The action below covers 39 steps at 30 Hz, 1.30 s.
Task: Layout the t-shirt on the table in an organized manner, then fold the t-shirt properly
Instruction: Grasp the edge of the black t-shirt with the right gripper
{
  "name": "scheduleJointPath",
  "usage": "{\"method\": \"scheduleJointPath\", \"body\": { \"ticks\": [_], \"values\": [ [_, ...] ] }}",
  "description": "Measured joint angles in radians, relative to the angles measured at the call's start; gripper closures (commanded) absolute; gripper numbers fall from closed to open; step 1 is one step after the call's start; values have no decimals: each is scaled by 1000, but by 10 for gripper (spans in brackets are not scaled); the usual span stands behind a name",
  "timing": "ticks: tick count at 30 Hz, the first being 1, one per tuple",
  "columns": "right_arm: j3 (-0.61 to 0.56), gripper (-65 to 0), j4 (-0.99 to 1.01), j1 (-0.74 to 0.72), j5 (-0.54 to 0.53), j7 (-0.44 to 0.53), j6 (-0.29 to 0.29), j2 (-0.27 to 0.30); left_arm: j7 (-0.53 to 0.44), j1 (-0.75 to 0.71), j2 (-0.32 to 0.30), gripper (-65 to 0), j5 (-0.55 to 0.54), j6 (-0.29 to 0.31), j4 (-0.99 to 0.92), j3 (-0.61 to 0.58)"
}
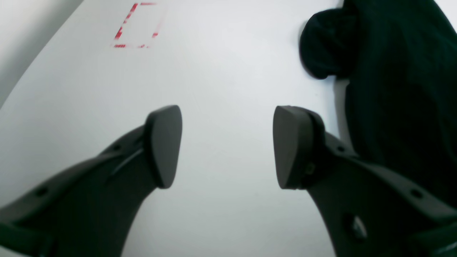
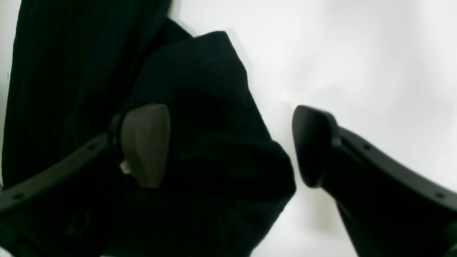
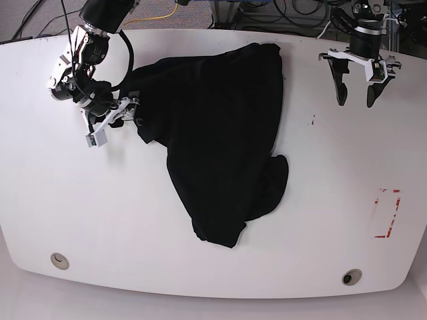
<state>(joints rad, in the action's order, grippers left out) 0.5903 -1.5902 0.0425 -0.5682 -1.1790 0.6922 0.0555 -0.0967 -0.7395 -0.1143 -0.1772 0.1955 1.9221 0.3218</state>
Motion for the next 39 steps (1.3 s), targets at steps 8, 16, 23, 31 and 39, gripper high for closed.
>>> {"method": "scheduleJointPath", "body": {
  "ticks": [8,16,23,31,39],
  "values": [
    [0,-503,1,1,-1,0,0,0,2,-3,0,-378,0,0,0,0],
    [-44,-503,0,30,-1,19,0,6,2,-2,0,-378,0,0,0,0],
    [-101,-503,0,37,-13,26,7,-8,2,-2,0,-378,0,0,0,0],
    [-98,-474,0,39,-13,42,7,-14,1,-2,0,-378,0,0,-4,0],
    [-100,-205,1,44,-4,41,4,-14,2,-2,0,-378,0,0,-17,0]
  ]
}}
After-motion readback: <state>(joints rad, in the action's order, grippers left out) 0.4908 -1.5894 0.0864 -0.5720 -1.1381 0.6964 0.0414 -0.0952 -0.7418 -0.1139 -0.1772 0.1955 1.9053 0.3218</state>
